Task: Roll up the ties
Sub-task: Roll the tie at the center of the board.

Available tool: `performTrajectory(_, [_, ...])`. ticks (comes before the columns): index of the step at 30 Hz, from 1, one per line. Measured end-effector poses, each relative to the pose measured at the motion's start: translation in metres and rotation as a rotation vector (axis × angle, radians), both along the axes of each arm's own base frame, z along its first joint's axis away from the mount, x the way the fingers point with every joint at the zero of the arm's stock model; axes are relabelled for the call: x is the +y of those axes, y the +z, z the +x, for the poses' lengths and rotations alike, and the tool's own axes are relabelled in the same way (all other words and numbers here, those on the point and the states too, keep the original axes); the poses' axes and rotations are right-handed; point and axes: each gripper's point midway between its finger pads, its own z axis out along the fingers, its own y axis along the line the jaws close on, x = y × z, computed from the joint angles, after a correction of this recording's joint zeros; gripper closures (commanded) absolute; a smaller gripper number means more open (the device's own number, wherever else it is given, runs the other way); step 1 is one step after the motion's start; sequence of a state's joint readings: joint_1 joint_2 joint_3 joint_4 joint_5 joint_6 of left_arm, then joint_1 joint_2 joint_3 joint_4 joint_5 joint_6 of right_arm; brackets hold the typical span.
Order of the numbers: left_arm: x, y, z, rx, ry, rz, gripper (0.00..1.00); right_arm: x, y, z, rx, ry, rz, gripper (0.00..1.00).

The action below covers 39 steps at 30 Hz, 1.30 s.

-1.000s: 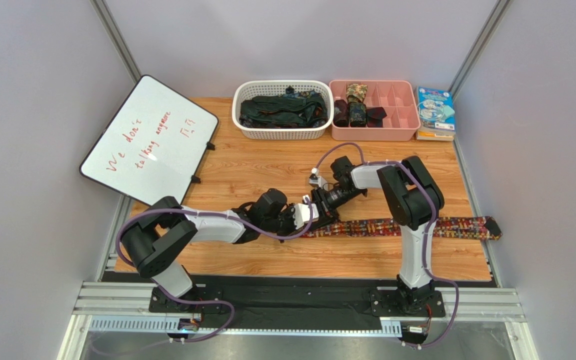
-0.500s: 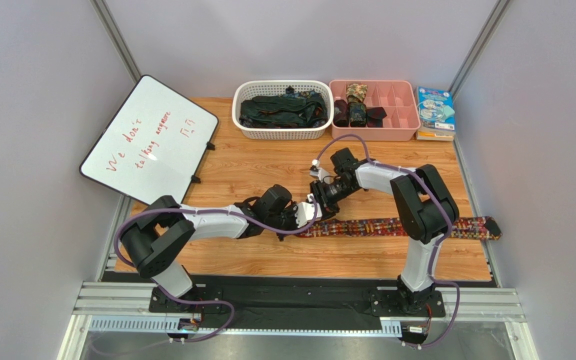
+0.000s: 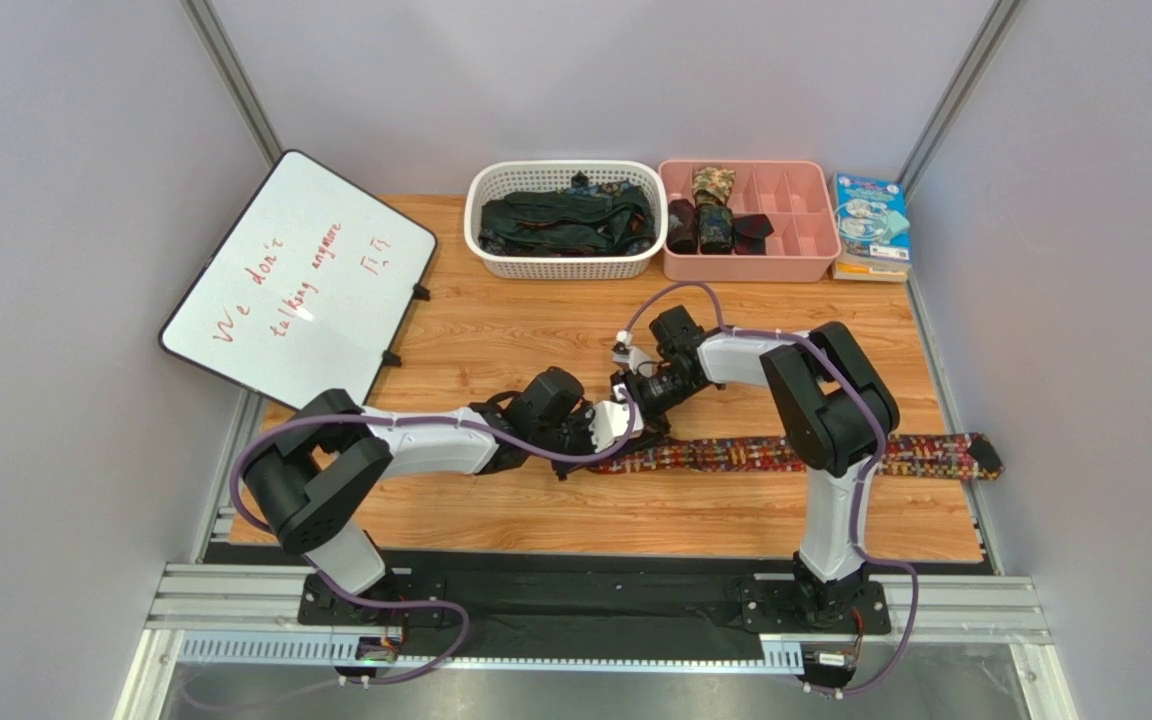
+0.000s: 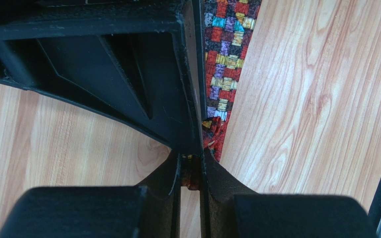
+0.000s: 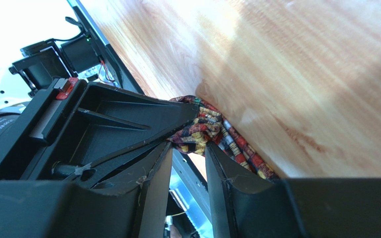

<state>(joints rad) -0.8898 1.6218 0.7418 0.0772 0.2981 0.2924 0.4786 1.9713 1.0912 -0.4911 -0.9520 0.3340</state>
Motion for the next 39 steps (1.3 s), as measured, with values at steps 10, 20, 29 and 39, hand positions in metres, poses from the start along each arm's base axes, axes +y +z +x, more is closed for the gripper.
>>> performTrajectory(10, [0.001,-0.003,0.0,0.034,0.039,0.007,0.56,0.005,-0.006,-0.002,0.055,-0.017,0.021,1.0])
performTrajectory(20, [0.026,-0.002,0.003,0.085,0.144,-0.124,0.36,0.004,-0.012,-0.001,0.099,0.003,0.144,1.0])
performTrajectory(29, [0.017,0.001,0.001,0.077,0.124,-0.275,0.34,-0.002,-0.012,0.001,0.084,0.015,0.237,1.0])
performTrajectory(39, [-0.003,-0.002,0.006,0.048,0.06,-0.344,0.61,-0.012,-0.014,0.007,0.07,0.002,0.283,1.0])
